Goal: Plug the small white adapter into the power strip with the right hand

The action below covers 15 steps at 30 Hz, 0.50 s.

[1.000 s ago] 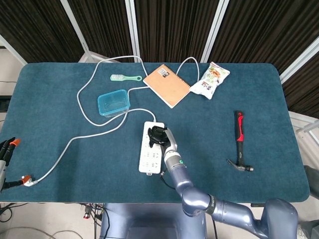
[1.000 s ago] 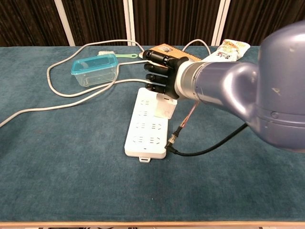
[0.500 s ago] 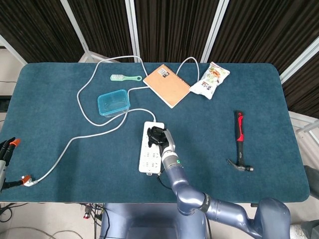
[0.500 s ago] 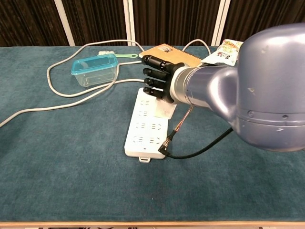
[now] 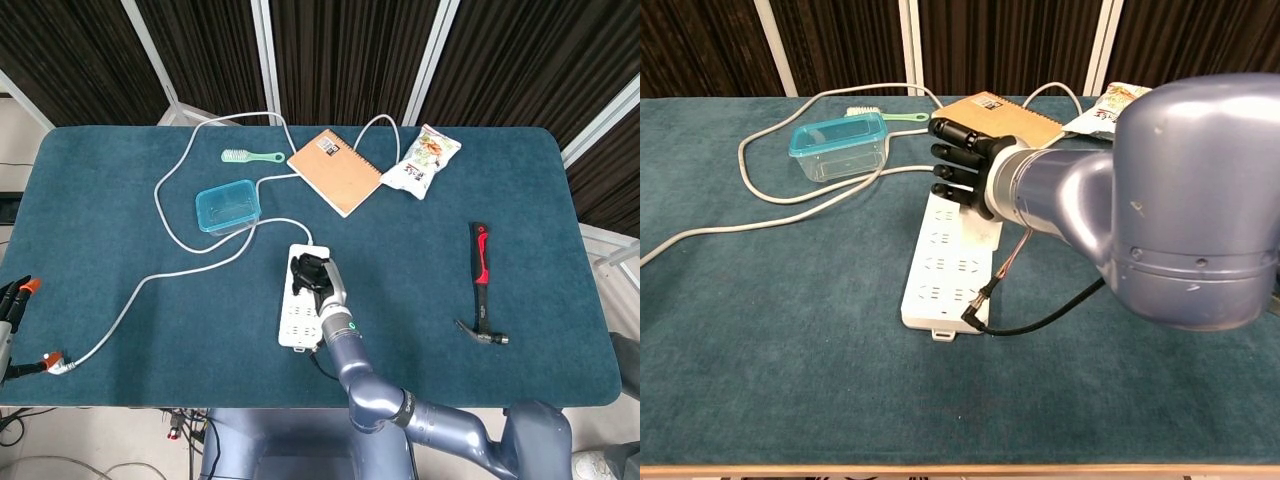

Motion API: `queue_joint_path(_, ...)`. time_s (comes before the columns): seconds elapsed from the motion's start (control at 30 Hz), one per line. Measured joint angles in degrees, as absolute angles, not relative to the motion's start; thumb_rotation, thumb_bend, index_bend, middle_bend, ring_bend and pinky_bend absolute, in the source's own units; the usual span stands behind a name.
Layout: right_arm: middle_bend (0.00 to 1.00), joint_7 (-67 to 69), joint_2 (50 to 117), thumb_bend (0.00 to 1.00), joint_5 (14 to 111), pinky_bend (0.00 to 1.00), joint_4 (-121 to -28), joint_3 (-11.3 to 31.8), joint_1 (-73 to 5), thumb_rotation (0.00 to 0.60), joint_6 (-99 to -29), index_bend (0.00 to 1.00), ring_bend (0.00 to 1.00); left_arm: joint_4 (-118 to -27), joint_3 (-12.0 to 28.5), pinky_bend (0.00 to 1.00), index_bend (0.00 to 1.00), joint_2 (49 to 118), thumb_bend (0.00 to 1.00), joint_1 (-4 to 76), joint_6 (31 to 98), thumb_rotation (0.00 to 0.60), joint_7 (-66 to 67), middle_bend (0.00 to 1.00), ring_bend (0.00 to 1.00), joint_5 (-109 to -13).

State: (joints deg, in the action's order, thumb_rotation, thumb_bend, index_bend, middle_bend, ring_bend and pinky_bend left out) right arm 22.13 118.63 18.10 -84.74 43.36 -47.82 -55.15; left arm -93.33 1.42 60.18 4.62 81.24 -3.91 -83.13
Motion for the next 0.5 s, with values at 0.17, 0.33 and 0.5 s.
queue_joint_path(0.17,0.87,22.0,119.3,0.64,18.1,0.79,-84.4,42.9,-47.6,0.600,-54.8,0.85,0.83,-93.4,1.5,0.00,0.00,60.2,0.00,4.6,81.3,0.600,-3.9,0.00,0.00,-83.1)
queue_joint_path(0.33,0.87,21.7,119.3,0.64,18.7,0.79,-84.6,43.0,-47.5,0.600,-54.6,0.85,0.83,-93.3,1.5,0.00,0.00,60.2,0.00,4.6,81.3,0.600,-4.0,0.00,0.00,-83.0)
queue_joint_path(0.5,0.85,20.6,118.1,0.64,21.2,0.62,-86.9,43.4,-47.5,0.600,-54.9,0.78,0.74,-93.3,1.5,0.00,0.00,60.2,0.00,4.6,81.2,0.600,-4.0,0.00,0.00,-83.0)
